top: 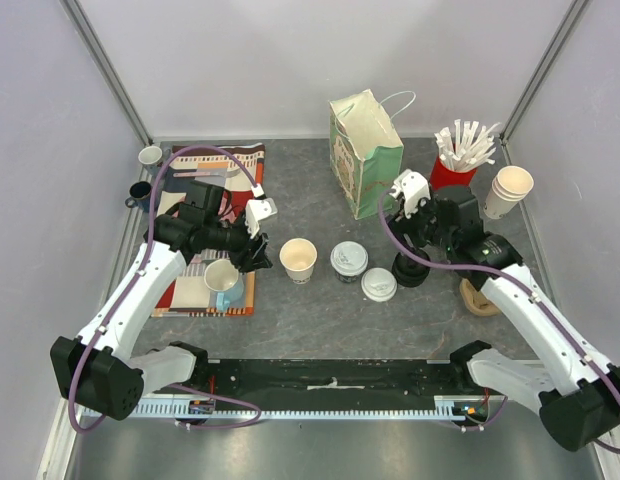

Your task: Pack the takeout coffee

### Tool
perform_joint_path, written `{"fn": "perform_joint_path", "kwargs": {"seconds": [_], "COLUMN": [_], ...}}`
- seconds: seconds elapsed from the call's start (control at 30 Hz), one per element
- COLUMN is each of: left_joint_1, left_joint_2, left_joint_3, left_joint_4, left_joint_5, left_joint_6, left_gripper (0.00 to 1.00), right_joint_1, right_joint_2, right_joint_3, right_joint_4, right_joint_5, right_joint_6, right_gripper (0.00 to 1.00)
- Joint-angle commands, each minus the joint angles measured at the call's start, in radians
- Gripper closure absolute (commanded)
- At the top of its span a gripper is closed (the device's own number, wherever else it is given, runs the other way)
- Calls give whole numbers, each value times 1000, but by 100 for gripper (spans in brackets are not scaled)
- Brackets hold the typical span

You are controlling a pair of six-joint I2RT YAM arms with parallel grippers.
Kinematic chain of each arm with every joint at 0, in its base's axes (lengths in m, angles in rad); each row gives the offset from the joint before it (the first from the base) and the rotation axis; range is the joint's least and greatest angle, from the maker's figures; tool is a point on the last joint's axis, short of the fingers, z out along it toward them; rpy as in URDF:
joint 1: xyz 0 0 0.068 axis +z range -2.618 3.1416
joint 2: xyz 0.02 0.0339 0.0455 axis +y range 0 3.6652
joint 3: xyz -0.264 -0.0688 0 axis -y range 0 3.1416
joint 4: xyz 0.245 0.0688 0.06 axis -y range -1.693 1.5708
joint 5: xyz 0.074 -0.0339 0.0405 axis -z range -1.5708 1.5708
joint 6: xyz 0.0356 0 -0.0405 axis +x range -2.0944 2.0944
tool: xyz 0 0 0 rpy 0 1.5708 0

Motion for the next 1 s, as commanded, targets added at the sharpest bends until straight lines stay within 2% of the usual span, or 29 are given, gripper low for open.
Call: {"fn": "perform_joint_path", "kwargs": {"seconds": [0.0, 0.07, 0.2, 0.3, 0.33, 0.57, 0.97], "left_joint_1": [4, 4, 4, 3, 4, 3, 4], "left_joint_2": [-4, -2, -9, -12, -15, -9, 10], "left_joint_3": [16, 18, 13, 4, -7, -21, -16], "left_joint_4": [49, 51, 62, 77, 91, 108, 95], "left_joint_5": [35, 29, 35, 38, 41, 87, 115], "left_joint_6": [-22, -21, -12, -4, -4, 16, 39], "left_gripper": [43, 43, 43, 43, 43, 43, 43], "right_joint_1": [-97, -129, -139, -153, -156, -156, -142], "right_joint_2": [61, 151, 268, 255, 245, 207, 244], "right_joint_3": [-38, -24, 10, -4, -19, -90, -90], "right_joint_4": [-102, -152, -243, -266, -275, -269, -223], "right_joint_5": [-264, -318, -288, -274, -227, -168, -111], "right_joint_6": [-260, -318, -361, -375, -377, -412, -390], "right_gripper": [21, 22, 26, 44, 46, 43, 52]}}
